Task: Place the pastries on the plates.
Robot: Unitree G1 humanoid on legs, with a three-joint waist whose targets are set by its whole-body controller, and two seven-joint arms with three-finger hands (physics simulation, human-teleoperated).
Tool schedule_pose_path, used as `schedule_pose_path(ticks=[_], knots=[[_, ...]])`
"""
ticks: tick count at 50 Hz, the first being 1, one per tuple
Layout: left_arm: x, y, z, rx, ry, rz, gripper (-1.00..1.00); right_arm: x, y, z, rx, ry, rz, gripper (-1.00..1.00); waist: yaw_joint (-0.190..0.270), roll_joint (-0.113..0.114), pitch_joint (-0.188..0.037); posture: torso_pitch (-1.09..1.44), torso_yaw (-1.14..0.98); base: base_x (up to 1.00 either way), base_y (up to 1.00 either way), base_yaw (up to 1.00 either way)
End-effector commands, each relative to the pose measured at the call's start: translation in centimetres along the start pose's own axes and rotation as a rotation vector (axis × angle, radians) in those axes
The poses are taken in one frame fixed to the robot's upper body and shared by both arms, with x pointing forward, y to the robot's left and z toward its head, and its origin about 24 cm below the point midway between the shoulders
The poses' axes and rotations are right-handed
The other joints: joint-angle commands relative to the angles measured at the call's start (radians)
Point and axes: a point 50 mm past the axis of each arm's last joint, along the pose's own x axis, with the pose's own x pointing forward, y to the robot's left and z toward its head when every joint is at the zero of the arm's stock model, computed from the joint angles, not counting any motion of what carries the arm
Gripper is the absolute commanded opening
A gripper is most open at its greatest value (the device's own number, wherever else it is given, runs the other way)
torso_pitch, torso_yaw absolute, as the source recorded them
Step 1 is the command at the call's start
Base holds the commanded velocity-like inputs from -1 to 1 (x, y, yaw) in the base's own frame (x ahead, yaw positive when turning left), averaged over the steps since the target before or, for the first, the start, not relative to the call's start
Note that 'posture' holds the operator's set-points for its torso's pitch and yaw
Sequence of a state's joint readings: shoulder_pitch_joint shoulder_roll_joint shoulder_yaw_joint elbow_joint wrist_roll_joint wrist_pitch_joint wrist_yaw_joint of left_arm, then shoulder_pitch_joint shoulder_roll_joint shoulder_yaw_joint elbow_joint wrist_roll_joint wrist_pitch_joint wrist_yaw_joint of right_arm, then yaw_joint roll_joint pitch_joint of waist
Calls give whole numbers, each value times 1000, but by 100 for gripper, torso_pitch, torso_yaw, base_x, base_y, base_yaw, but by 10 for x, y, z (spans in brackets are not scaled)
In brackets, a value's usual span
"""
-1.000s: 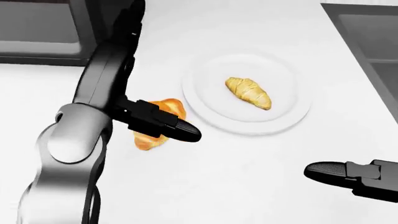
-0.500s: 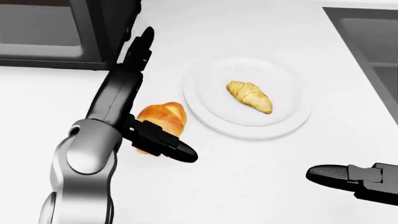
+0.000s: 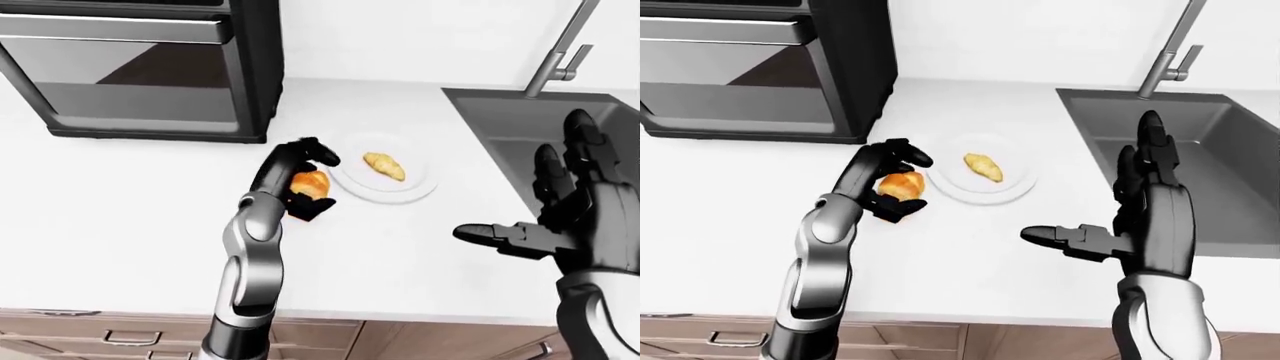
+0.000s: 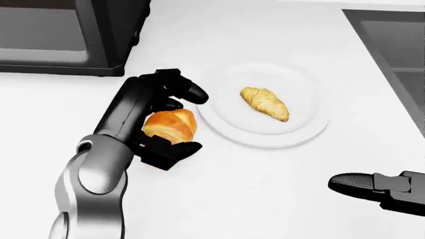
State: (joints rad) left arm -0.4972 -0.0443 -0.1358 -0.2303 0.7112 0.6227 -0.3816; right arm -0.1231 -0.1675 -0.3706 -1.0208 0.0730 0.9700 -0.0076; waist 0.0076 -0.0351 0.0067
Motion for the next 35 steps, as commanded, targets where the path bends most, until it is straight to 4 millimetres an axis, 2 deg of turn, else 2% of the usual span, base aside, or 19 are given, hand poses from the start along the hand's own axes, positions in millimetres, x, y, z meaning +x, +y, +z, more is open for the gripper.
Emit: schedule_pose_path(ticks=[1,5,9,13,15,26,35], knots=[[0,4,3,45,-16,19,-24,-1,-1,11,-4,-72,-4,100,1,-6,-12,0,0,0,0,0],[1,5,2,58,-12,23,-30,-1,0,12,-3,-74,-2,100,2,-5,-14,0,0,0,0,0],[0,7,0,63,-6,28,-62,-1,1,12,-3,-75,-2,100,1,-5,-14,0,0,0,0,0],[-3,16,1,44,-4,56,-73,-1,0,13,20,-81,-8,100,-1,-4,-14,0,0,0,0,0],[-4,23,2,33,-9,88,-100,-1,0,13,27,-80,-11,100,-2,-3,-13,0,0,0,0,0],[-20,50,14,-87,-67,160,-100,0,4,15,25,-82,-1,100,-2,-3,-7,0,0,0,0,0],[-33,71,35,-259,-191,196,-100,-1,6,23,13,-129,37,100,1,-6,-3,0,0,0,0,0]])
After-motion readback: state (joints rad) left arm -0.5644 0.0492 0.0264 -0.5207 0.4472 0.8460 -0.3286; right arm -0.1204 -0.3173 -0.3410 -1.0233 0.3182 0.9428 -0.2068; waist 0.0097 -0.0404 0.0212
